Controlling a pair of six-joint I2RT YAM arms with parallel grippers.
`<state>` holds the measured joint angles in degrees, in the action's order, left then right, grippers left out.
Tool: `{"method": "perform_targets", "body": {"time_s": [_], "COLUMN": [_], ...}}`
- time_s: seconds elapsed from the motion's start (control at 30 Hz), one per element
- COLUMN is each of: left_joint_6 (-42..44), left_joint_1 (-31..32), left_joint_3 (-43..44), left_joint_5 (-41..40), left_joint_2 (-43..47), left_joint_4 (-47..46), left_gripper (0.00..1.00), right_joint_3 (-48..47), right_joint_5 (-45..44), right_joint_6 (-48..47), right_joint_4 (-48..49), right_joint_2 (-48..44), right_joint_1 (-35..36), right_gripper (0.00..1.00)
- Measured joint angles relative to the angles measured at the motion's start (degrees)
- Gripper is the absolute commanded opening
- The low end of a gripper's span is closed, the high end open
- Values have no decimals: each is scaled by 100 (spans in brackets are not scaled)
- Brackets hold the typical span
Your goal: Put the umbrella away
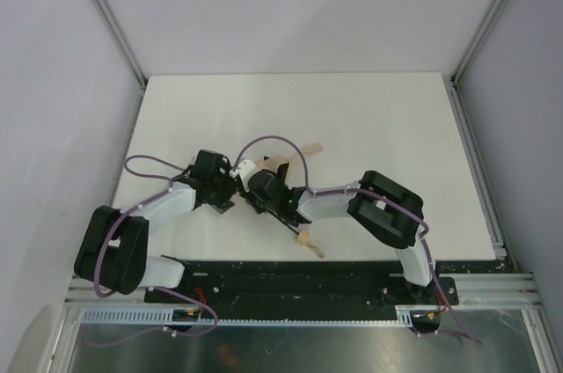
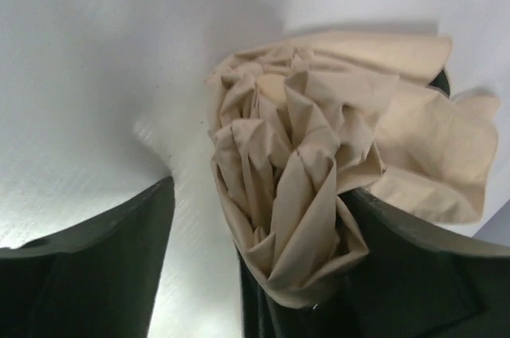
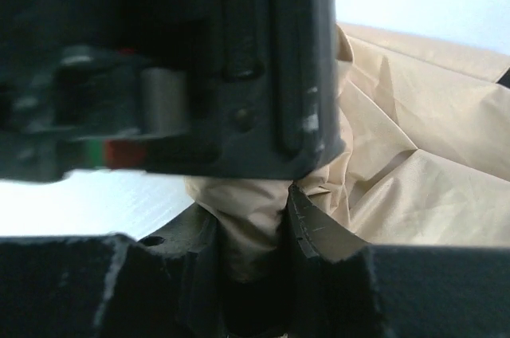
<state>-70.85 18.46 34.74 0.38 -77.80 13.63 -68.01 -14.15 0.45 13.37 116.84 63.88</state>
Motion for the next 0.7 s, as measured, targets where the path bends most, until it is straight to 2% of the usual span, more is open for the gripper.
{"method": "perform_targets", "body": {"time_s": [0.13,0.43,0.57,0.7], "left_joint_6": [264,691,682,638], "left_joint_1": [-35,-645,-662,-649], "left_joint_3": [0,-122,-389,-667], "left_joint_5": [81,518,743,907], "left_joint_2": [192,1102,1530,1569], "left_joint_4": [127,35,-149,-240], "left_gripper": [99,99,99,99], "right_joint_3": [87,181,181,179], "right_joint_5": [905,2962,3748,4365], "right_joint_6": [404,1333,1814,2258], "right_joint_4": [201,710,999,1263], "right_joint_2": [-17,155,326,492], "right_joint_1": [-313,-1054,-1305,-1467], "right_gripper": [0,0,0,0]}}
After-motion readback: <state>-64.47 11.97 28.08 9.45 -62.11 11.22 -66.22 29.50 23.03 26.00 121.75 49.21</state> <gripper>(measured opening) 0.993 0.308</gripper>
